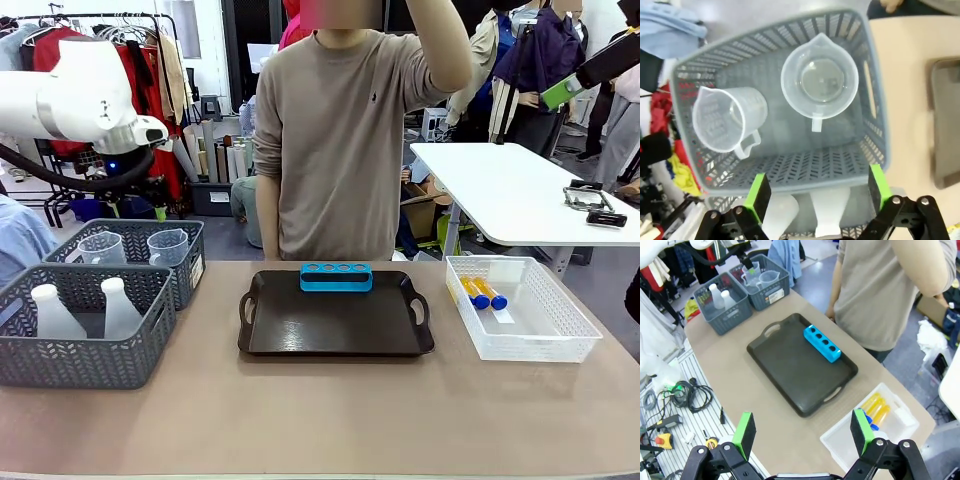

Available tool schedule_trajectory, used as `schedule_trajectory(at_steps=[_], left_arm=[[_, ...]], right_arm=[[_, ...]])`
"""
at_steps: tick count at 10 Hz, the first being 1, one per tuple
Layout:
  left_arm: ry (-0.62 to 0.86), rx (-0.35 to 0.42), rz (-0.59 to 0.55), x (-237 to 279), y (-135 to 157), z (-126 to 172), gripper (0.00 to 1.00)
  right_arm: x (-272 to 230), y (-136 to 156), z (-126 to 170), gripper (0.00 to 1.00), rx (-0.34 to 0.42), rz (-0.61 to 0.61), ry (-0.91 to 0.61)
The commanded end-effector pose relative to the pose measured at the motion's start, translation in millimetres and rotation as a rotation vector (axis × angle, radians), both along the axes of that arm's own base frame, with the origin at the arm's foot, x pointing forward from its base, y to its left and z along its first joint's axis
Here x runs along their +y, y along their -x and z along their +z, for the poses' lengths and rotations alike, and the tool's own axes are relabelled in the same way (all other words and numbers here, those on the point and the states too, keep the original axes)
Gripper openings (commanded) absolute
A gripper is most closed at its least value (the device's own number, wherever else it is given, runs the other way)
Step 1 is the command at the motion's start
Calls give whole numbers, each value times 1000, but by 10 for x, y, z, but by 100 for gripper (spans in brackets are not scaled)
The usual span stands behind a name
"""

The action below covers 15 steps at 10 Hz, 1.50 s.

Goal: Prepare the laboratory tools.
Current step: Pick up one Large Measuring Cup and place it on the Handle tray.

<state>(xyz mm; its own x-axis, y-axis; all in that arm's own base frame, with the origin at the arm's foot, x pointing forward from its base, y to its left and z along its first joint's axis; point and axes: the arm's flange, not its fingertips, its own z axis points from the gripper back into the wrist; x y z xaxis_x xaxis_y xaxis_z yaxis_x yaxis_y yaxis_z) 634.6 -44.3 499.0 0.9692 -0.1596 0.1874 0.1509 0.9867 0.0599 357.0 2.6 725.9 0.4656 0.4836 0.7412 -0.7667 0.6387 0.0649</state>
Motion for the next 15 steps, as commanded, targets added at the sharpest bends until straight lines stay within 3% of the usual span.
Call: schedule_trajectory(at_steps=[1, 3, 5, 7, 10, 12, 15], left_arm=[[13, 12, -23, 15, -94, -101, 100], [19, 36, 31, -17, -120, -315, 100], [18, 33, 50, -55, -36, -224, 100], [1, 45, 11, -13, -115, -367, 100], [-5, 74, 88, -13, -221, -530, 100], [4, 49, 98, 12, -278, -636, 100], [3, 82, 89, 57, -365, -806, 100]], right_arm=[[10, 9, -1, 100, -4, 12, -11], [10, 9, -1, 100, -4, 12, -11], [10, 9, -1, 100, -4, 12, -11], [10, 9, -1, 100, -4, 12, -11], [10, 9, -1, 100, -4, 12, -11], [10, 9, -1, 100, -4, 12, -11], [10, 9, -1, 100, -4, 12, -11]])
